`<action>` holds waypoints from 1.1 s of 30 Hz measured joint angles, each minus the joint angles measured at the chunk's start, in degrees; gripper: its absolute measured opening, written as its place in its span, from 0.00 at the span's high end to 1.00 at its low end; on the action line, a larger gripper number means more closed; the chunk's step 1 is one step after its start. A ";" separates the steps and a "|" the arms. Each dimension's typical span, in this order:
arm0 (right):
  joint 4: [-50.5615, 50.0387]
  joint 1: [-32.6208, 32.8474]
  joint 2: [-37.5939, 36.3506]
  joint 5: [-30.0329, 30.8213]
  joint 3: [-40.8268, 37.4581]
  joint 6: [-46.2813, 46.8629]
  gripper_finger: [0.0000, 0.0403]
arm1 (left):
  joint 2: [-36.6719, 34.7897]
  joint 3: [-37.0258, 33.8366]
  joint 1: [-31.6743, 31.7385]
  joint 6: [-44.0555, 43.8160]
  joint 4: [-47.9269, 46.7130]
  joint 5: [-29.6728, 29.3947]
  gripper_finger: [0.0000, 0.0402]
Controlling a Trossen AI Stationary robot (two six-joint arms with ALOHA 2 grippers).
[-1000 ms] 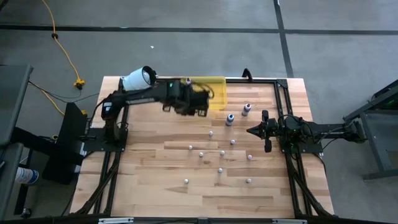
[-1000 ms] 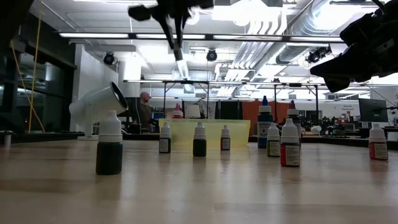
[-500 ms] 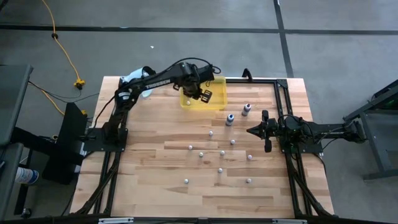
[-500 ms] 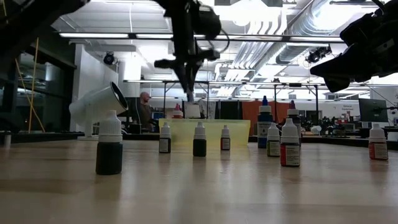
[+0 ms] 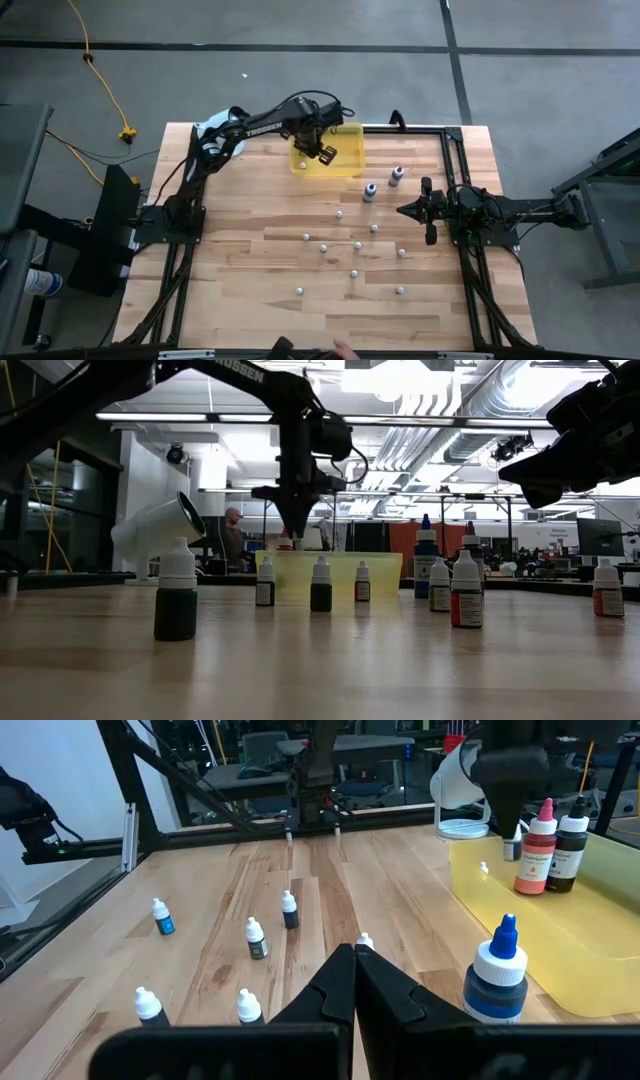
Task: Pick & Place food coloring
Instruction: Put the small black food coloring bottle into the yellow container
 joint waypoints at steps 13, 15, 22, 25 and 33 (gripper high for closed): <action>0.01 -0.02 0.00 -0.01 -0.01 0.01 1.00 | 0.67 -0.03 0.35 -4.10 1.11 1.49 0.92; 0.00 0.00 0.02 0.00 -0.02 0.00 1.00 | 1.15 -0.09 0.35 -4.86 0.67 2.17 0.92; 0.00 0.00 0.00 -0.02 0.00 0.02 1.00 | 3.39 -0.09 0.26 -9.22 1.41 2.86 0.92; -0.02 -0.01 0.04 -0.01 -0.01 0.00 1.00 | 3.61 -0.11 0.26 -10.41 0.83 2.88 0.92; 0.00 -0.02 0.02 0.00 -0.02 0.01 1.00 | 4.07 -0.07 0.26 -11.94 0.74 3.62 0.92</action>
